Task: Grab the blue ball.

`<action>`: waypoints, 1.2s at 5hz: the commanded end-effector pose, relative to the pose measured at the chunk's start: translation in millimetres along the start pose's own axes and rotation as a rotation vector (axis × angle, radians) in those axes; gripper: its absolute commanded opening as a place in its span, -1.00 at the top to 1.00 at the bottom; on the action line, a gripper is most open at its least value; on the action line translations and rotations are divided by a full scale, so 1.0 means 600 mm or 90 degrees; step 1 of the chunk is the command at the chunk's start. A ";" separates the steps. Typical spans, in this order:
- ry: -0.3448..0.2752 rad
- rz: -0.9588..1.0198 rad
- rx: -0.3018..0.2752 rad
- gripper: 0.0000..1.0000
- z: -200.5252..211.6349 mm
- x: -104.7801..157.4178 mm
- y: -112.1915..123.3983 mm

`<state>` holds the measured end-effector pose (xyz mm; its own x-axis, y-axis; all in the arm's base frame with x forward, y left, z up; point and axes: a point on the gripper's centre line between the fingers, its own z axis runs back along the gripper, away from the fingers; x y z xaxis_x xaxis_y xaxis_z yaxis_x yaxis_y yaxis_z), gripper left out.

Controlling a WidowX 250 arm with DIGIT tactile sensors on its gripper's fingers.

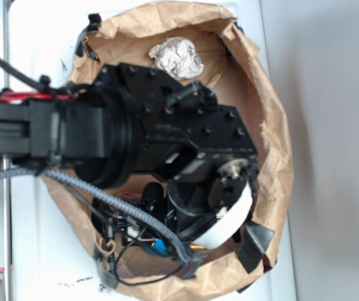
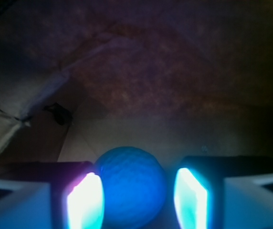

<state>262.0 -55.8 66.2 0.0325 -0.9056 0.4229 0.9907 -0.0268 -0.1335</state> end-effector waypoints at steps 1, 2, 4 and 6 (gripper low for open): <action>0.041 -0.037 0.028 -1.00 -0.001 0.006 0.001; 0.056 -0.055 -0.002 -1.00 -0.035 0.006 -0.009; 0.032 -0.063 -0.012 1.00 -0.040 0.014 -0.011; 0.016 -0.046 0.017 1.00 -0.019 0.009 0.003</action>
<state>255.7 -65.5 39.6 0.0165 -0.9188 0.3945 0.9835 -0.0561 -0.1719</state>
